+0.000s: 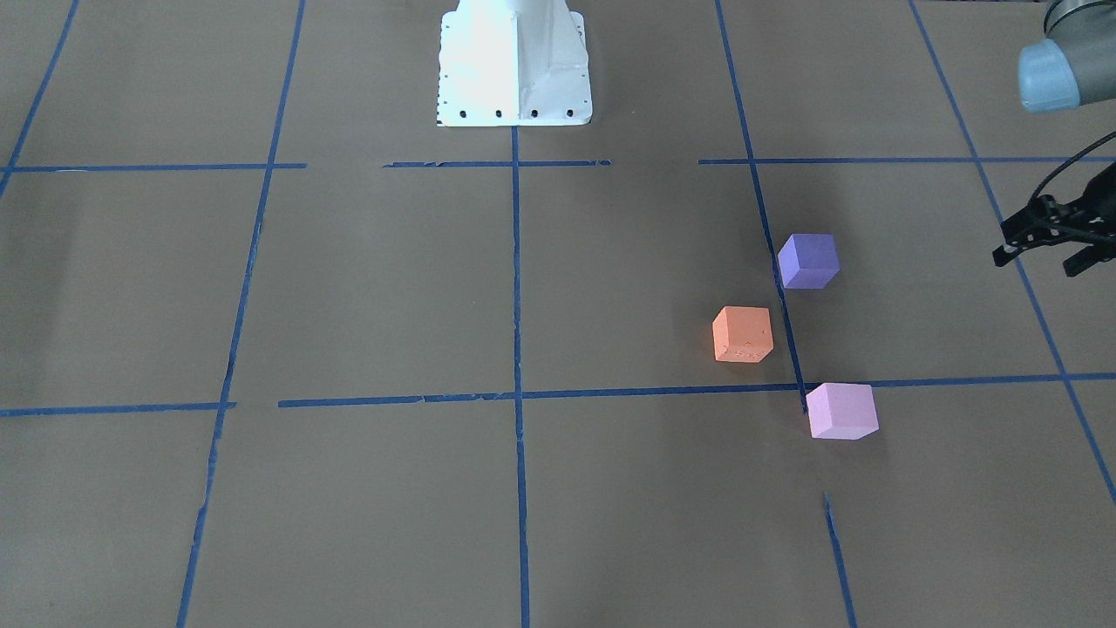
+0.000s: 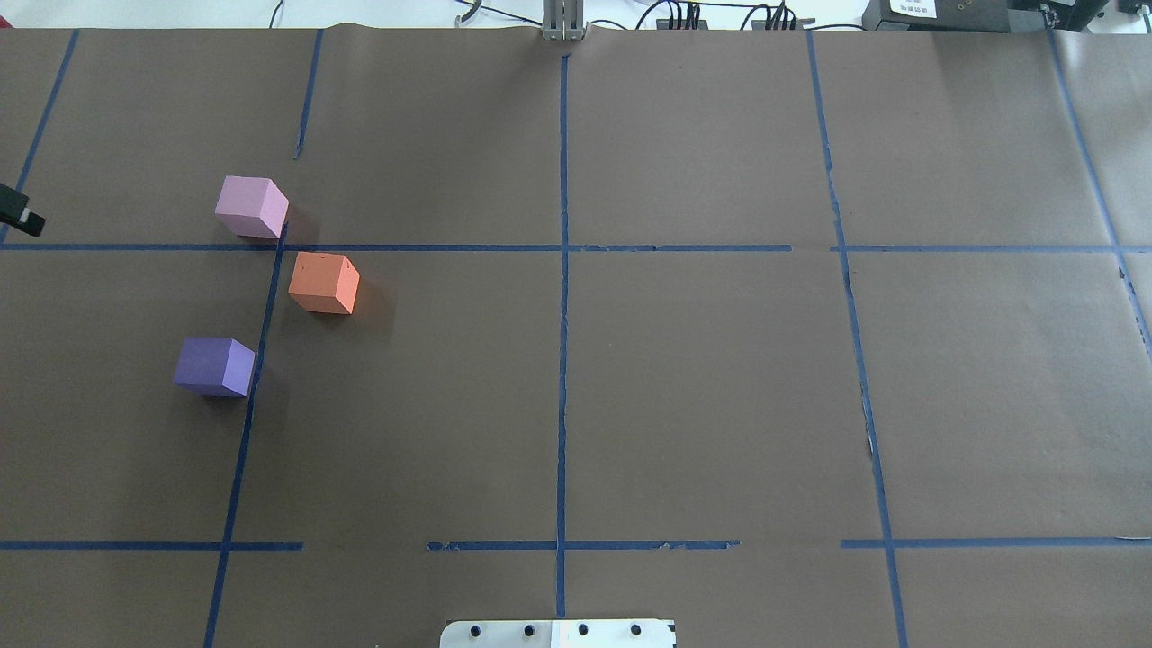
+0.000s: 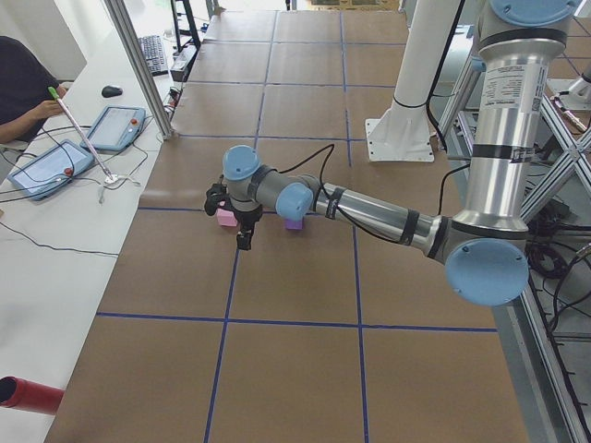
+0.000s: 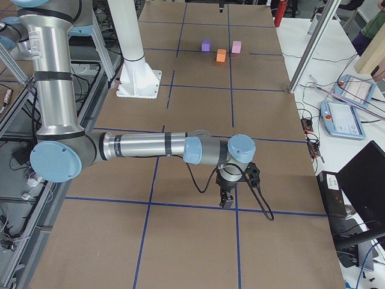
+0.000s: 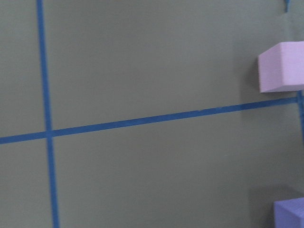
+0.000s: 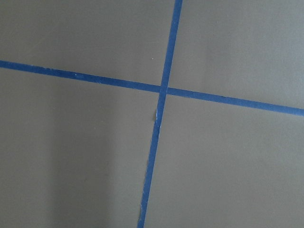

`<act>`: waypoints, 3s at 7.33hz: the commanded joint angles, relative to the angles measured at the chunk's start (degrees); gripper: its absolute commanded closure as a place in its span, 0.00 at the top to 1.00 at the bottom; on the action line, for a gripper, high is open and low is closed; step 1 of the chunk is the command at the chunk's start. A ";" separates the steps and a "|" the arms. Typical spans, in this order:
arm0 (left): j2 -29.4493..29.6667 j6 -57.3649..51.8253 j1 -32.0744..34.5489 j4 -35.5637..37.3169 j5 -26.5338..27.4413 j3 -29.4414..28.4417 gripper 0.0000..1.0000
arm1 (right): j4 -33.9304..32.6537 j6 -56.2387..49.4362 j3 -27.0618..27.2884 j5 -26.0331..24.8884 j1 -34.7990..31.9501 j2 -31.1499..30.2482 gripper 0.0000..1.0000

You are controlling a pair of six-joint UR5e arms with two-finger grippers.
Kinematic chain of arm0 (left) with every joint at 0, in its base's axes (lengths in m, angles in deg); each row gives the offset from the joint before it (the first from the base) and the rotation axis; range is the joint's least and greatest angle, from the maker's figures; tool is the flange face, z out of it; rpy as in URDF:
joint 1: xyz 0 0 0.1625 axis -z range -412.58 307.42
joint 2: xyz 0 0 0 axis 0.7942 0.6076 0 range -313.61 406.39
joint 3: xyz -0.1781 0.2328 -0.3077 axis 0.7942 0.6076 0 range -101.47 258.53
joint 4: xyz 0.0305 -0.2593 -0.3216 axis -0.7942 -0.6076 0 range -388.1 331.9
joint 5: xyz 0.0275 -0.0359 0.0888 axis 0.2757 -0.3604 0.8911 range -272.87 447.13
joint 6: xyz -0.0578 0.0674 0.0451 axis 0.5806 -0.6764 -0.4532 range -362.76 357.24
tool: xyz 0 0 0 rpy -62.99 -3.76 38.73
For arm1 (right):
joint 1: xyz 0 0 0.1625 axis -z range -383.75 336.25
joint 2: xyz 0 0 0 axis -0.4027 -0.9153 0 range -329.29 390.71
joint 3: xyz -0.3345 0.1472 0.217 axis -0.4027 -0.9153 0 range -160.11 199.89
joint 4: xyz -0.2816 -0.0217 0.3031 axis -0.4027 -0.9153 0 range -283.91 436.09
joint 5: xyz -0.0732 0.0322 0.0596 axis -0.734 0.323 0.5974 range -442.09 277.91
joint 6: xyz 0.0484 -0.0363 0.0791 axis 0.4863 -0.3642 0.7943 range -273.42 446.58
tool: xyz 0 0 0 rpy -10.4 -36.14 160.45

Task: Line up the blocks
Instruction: 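Move the left gripper in over the orange cube, then lower the left gripper and grasp the orange cube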

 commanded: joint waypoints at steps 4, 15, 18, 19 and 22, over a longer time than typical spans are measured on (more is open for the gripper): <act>13.15 11.55 -15.37 0.54 5.58 -2.67 1.00 | 0.00 0.00 0.00 0.00 0.00 -0.03 1.00; 22.83 25.72 -21.80 -0.07 6.74 -15.50 0.99 | 0.00 0.00 0.00 0.00 0.00 -0.03 1.00; 22.84 25.72 -22.51 -0.43 6.74 -16.73 0.99 | 0.00 0.00 0.00 0.00 0.00 -0.03 1.00; 22.92 25.72 -22.59 -0.69 6.74 -17.09 0.99 | 0.00 0.00 0.00 0.00 0.00 -0.03 1.00; 23.62 25.81 -23.30 -1.57 6.74 -18.76 0.99 | 0.00 0.00 0.00 0.00 0.00 -0.03 1.00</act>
